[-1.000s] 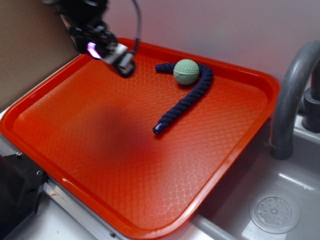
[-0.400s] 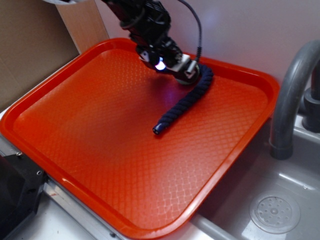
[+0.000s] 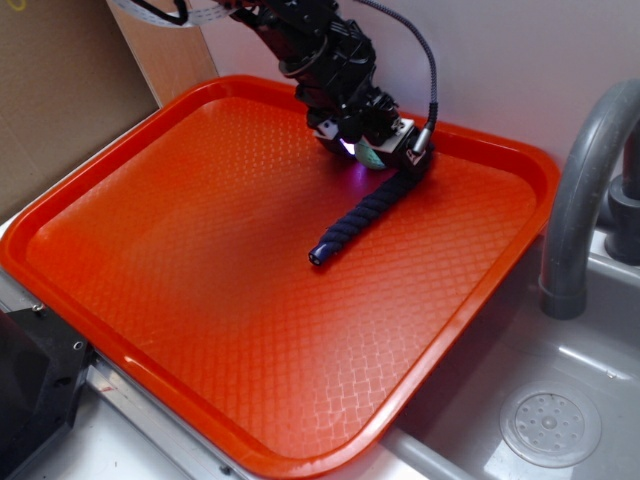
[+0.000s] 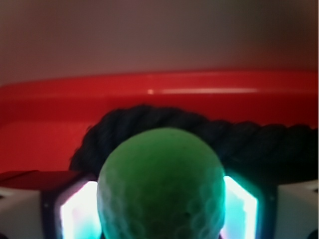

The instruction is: Grab the green ball.

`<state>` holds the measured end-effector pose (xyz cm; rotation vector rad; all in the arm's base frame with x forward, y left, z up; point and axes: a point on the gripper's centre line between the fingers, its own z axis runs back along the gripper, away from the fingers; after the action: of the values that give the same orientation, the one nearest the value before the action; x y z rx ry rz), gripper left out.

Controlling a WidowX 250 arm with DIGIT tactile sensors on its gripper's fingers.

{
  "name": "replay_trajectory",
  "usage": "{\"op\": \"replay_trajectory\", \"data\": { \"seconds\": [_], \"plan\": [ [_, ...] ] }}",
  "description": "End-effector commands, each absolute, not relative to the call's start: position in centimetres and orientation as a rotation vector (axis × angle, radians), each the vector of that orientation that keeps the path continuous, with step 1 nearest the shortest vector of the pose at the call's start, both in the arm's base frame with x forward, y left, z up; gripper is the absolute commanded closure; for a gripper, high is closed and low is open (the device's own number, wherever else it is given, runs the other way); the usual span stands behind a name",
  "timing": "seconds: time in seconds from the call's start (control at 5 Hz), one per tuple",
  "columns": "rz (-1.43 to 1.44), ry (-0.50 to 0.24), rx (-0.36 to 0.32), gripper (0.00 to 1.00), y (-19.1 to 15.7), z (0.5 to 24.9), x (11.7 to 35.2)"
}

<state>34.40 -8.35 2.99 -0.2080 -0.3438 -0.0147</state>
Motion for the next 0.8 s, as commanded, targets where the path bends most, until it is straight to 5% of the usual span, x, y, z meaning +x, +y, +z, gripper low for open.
{"op": "replay_trajectory", "data": {
  "seconds": [0.0,0.4,0.6],
  "plan": [
    [-0.037,-0.373,-0.229,1.00,-9.4,6.0,34.3],
    [0.004,-0.333,-0.141,1.00,-3.6,15.3,27.7],
    [0.013,-0.219,-0.050,1.00,-1.9,19.3,23.5]
  ]
}}
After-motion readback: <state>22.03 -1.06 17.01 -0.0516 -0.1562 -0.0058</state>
